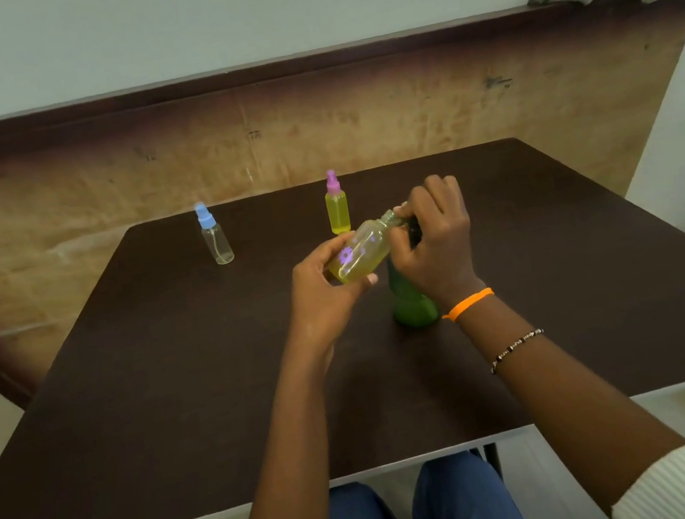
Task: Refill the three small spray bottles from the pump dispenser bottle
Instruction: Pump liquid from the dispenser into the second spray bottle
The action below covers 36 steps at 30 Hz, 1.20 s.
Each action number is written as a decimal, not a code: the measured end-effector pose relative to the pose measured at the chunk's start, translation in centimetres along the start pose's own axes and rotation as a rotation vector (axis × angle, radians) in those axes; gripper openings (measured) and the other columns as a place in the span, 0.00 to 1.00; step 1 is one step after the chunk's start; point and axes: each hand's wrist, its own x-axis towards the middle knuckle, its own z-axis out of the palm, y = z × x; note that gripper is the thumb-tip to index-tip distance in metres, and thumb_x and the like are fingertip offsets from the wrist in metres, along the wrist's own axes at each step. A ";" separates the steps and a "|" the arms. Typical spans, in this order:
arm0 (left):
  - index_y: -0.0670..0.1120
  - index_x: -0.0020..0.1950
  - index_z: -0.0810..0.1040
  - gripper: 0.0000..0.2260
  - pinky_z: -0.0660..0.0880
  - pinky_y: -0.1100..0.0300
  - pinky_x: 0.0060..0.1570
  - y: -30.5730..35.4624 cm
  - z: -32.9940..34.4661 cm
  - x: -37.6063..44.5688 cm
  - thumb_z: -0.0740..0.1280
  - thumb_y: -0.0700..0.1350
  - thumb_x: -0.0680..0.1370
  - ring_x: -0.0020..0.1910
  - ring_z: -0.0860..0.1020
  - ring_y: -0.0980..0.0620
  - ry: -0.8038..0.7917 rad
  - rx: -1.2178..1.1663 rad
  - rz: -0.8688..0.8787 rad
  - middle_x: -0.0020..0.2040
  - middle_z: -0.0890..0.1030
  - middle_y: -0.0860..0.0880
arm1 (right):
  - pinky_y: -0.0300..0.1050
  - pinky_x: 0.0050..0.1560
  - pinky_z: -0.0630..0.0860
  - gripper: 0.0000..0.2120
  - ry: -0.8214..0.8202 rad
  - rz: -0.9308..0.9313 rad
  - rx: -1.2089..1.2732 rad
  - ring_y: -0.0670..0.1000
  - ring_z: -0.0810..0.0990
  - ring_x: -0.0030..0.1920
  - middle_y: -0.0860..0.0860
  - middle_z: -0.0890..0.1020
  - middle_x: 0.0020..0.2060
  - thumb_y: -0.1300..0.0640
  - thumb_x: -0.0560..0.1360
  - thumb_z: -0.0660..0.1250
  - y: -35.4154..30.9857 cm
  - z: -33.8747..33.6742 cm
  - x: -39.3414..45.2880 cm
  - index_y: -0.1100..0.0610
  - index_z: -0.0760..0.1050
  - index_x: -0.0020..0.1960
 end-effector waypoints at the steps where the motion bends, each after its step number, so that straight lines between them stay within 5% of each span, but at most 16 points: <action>1: 0.45 0.60 0.77 0.24 0.77 0.62 0.51 0.0 0.1 0.0 0.70 0.27 0.68 0.48 0.79 0.57 0.000 -0.008 -0.008 0.50 0.81 0.51 | 0.43 0.37 0.59 0.02 -0.002 -0.001 -0.001 0.55 0.63 0.36 0.59 0.69 0.32 0.65 0.64 0.59 0.1 0.0 -0.1 0.64 0.69 0.33; 15: 0.46 0.60 0.77 0.24 0.77 0.62 0.52 -0.4 0.0 0.2 0.71 0.28 0.68 0.49 0.79 0.57 -0.015 -0.012 0.002 0.50 0.81 0.52 | 0.48 0.35 0.61 0.02 0.016 0.006 -0.001 0.56 0.63 0.36 0.58 0.69 0.32 0.66 0.64 0.59 0.1 0.2 -0.5 0.64 0.69 0.34; 22: 0.55 0.53 0.77 0.23 0.77 0.65 0.50 0.0 -0.4 0.1 0.71 0.29 0.68 0.48 0.80 0.60 -0.024 -0.033 0.026 0.49 0.82 0.55 | 0.43 0.37 0.60 0.04 -0.029 0.027 0.003 0.54 0.63 0.37 0.57 0.69 0.33 0.62 0.66 0.60 -0.7 -0.5 1.4 0.62 0.68 0.35; 36: 0.53 0.56 0.77 0.23 0.78 0.63 0.51 -0.1 -0.4 0.1 0.71 0.29 0.68 0.49 0.80 0.59 -0.031 -0.027 0.022 0.49 0.82 0.55 | 0.43 0.37 0.60 0.05 -0.041 0.016 0.007 0.54 0.63 0.36 0.56 0.69 0.32 0.62 0.67 0.60 -0.6 -0.6 1.7 0.61 0.67 0.33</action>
